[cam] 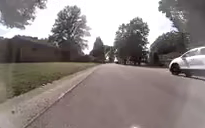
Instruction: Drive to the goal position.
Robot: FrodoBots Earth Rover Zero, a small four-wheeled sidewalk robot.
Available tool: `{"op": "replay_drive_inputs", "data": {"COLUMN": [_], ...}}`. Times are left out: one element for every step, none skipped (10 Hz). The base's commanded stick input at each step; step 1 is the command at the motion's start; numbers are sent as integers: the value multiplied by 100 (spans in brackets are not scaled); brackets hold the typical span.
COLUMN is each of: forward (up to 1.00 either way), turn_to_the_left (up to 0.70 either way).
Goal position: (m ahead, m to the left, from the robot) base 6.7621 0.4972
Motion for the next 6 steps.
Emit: {"op": "replay_drive_inputs", "data": {"forward": [100,100,100,100,100,100], "turn_to_the_left": [0,0,1,2,0,0]}}
